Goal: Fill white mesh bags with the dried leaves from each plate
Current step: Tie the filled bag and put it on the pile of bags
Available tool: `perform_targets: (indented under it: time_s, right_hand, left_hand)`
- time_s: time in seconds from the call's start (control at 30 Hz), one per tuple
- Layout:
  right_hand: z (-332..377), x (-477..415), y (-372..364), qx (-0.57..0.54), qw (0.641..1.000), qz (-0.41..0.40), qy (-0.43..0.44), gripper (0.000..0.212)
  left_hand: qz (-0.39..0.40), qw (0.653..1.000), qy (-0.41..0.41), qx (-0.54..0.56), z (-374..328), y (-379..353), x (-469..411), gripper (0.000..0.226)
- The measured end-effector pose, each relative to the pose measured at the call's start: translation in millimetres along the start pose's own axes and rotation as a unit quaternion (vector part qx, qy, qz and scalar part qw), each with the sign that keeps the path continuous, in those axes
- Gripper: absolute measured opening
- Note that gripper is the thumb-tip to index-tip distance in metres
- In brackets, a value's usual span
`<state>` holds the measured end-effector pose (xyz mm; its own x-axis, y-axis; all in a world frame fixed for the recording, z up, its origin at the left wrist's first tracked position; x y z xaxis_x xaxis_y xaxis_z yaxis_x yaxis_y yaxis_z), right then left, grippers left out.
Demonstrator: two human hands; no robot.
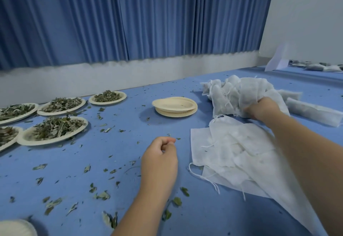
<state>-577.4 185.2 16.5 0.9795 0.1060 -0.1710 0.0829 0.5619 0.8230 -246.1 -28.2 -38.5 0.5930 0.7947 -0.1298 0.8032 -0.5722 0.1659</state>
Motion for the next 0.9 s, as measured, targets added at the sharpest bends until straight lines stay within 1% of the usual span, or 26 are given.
perform_targets:
  time_s: [0.03, 0.1, 0.17, 0.23, 0.33, 0.4, 0.5, 0.57, 0.67, 0.73, 0.8, 0.9]
  right_hand:
    - [-6.7, 2.8, 1.1, -0.061, 0.998, 0.003, -0.02, 0.059]
    - [-16.3, 9.0, 0.7, -0.16, 0.987, 0.017, -0.028, 0.041]
    - [-18.1, 18.9, 11.8, -0.193, 0.981, 0.01, -0.032, 0.027]
    - [-15.5, 32.9, 18.4, -0.186, 0.981, 0.02, -0.04, 0.018]
    - [-2.5, 65.2, 29.9, -0.194, 0.98, 0.019, -0.038, 0.014]
    - [11.1, 82.8, 33.0, -0.222, 0.975, 0.029, -0.011, 0.019]
    - [38.6, 115.5, 33.4, -0.238, 0.969, 0.056, 0.045, 0.01]
    - [55.2, 132.1, 29.1, -0.244, 0.965, 0.072, 0.059, 0.021]
    - [85.5, 165.7, 13.0, -0.259, 0.956, 0.118, 0.068, 0.017]
    - [109.2, 192.3, -1.7, -0.292, 0.941, 0.155, 0.071, 0.017]
    - [138.8, 226.1, -19.3, -0.328, 0.919, 0.203, 0.086, 0.011]
    - [183.0, 284.9, -48.2, -0.348, 0.884, 0.288, 0.117, 0.009]
  left_hand:
    - [0.002, 1.0, 0.001, -0.001, 0.1, -0.1, 0.6, 0.024]
    - [0.008, 1.0, 0.004, -0.002, 0.1, -1.3, 2.0, 0.023]
    - [0.013, 1.0, 0.003, -0.003, -1.7, -2.3, 4.0, 0.023]
    - [0.016, 1.0, 0.003, 0.01, -5.4, -0.7, 7.2, 0.023]
    - [-0.005, 0.999, 0.012, 0.045, -12.7, 16.9, 11.6, 0.023]
    - [-0.021, 0.996, 0.025, 0.077, -16.7, 33.0, 13.4, 0.024]
    - [-0.021, 0.993, 0.041, 0.106, -26.8, 60.9, 22.9, 0.025]
    - [-0.023, 0.993, 0.038, 0.111, -34.5, 86.7, 29.9, 0.025]
    - [-0.033, 0.992, 0.03, 0.119, -41.9, 132.4, 39.1, 0.025]
    - [-0.037, 0.992, 0.03, 0.114, -41.8, 162.9, 46.9, 0.024]
    - [-0.044, 0.994, 0.031, 0.099, -37.5, 191.9, 55.4, 0.024]
    - [-0.066, 0.996, 0.033, 0.047, -28.7, 235.5, 68.4, 0.024]
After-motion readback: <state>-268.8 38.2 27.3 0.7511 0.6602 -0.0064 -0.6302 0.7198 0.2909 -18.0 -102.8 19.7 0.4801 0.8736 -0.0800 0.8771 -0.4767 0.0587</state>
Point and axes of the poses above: each hand's wrist, its own x-axis away from the middle knuckle, its own y-axis out of the back of the hand, z = x × y, the point moved 10 cm from there along -x, towards the middle knuckle, and after that the axes turned 1 degree about y, right-handed, at the moved point
